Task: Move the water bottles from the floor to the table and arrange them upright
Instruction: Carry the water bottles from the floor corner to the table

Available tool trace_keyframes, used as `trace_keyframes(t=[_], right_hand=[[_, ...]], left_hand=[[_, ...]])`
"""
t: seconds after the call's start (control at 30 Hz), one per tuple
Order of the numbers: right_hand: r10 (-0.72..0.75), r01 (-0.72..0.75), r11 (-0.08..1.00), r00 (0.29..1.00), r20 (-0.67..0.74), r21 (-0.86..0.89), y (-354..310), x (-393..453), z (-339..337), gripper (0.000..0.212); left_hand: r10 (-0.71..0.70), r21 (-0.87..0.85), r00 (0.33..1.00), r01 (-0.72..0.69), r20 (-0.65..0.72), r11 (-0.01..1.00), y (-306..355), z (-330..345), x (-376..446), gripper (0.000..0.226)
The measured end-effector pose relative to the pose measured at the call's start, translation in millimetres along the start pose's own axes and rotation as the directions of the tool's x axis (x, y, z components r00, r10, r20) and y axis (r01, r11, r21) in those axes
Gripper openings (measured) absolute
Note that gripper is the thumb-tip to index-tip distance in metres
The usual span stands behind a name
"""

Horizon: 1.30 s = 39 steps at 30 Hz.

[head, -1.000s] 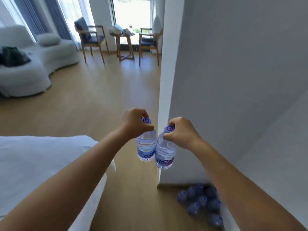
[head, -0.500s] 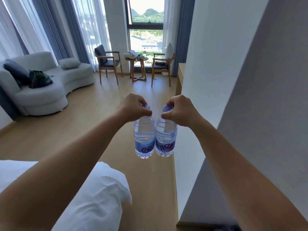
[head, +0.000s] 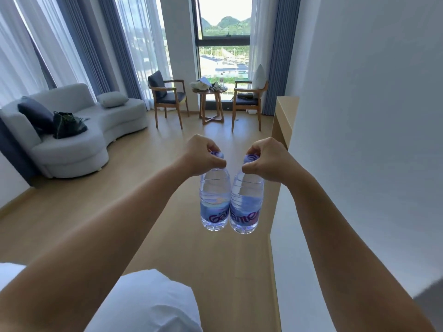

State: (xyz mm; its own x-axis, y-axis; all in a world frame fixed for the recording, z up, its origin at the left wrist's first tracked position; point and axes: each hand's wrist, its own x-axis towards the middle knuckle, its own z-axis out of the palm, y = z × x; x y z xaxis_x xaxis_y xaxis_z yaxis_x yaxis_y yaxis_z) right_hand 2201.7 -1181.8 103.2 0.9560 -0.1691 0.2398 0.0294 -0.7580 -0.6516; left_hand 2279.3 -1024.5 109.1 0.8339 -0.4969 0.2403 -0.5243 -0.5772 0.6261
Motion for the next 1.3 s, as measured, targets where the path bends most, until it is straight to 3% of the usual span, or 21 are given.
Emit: trace_keyframes(t=[0.8,1.3], right_hand=[[0.100,-0.100,0.995,0.995,0.007,-0.030,111.0,340.0,24.3,0.022],[0.293,-0.312,0.950,0.911,-0.292,-0.021,187.1,547.3,6.0,0.018]], left_hand=[[0.032,0.054,0.986,-0.041,0.162,0.998,-118.9,31.8,362.5,0.021],[0.258,0.010,0.910,-0.276,0.326,0.961,-155.6,51.8,627.8,0.015]])
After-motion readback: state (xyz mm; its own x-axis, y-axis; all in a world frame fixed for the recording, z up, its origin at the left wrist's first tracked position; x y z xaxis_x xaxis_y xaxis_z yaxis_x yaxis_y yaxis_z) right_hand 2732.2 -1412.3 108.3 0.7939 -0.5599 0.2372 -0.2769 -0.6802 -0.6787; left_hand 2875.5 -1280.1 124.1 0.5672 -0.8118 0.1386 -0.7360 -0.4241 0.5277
